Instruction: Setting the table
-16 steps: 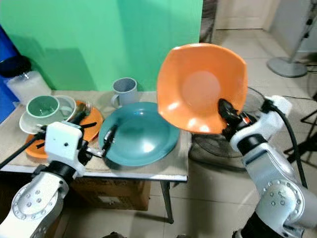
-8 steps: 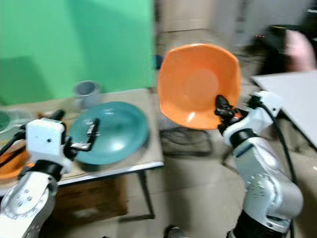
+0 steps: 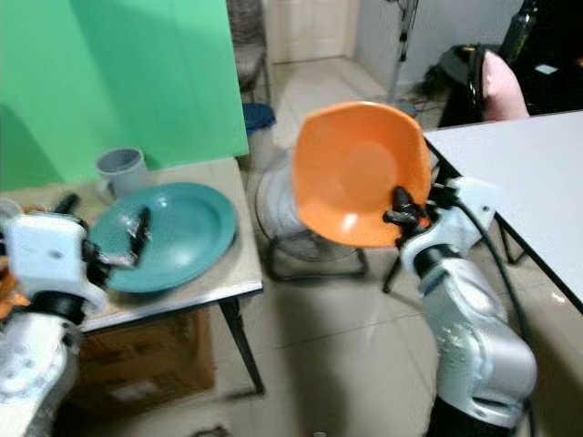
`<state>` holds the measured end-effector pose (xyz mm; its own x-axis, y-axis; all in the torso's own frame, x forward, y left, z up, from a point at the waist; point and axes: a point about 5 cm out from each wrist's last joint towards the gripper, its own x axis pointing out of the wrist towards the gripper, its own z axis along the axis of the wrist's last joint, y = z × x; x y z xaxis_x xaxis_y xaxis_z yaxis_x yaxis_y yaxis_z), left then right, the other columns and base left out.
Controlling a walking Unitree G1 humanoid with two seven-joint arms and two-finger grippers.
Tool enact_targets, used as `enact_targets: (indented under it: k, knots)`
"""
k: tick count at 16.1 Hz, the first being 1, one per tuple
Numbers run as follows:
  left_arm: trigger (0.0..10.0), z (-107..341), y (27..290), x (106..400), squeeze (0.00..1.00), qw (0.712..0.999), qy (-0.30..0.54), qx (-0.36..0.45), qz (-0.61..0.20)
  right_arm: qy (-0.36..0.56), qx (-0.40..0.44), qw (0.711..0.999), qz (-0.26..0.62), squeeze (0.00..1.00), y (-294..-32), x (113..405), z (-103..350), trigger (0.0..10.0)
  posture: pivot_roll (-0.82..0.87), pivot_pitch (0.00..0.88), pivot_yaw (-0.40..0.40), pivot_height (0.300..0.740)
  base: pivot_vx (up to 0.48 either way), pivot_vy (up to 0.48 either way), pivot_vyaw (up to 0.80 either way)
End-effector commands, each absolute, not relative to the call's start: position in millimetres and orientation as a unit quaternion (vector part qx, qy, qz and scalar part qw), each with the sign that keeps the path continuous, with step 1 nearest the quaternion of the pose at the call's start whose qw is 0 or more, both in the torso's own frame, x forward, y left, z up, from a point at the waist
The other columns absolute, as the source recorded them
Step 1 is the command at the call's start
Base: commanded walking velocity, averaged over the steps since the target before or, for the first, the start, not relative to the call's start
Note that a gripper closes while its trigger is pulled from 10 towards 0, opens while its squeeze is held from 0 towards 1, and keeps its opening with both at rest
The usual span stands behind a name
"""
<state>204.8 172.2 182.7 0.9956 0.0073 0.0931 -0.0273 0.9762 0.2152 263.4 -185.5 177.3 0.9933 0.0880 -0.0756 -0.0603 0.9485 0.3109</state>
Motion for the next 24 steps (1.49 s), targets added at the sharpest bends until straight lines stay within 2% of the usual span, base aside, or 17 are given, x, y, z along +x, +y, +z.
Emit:
enact_targets:
  k: [1,15,20,24]
  knots:
    - [10.0,181.6,167.3,205.6,0.0,0.994,-0.044,0.101,-0.011,0.016,0.15,0.988,0.035,0.0,-186.5,263.9,188.7,10.0,-0.08,0.0,0.037,0.74,0.0,0.0,-0.8]
    - [10.0,180.7,173.2,210.6,0.0,0.994,-0.034,0.1,-0.023,0.016,0.148,0.988,0.049,0.0,-174.6,275.6,197.7,10.0,-0.07,0.0,0.041,0.74,0.309,0.0,-0.79]
    - [10.0,182.0,178.8,213.1,0.0,0.994,-0.033,0.102,-0.016,0.021,0.153,0.982,0.108,0.0,-156.6,279.6,199.3,10.0,-0.07,0.0,0.045,0.74,0.4,0.0,0.0]
    - [10.0,181.8,180.5,213.9,0.0,0.994,-0.031,0.103,-0.015,0.027,0.151,0.981,0.119,0.0,-151.1,281.0,197.8,10.0,-0.06,0.0,0.047,0.74,0.411,0.0,0.0]
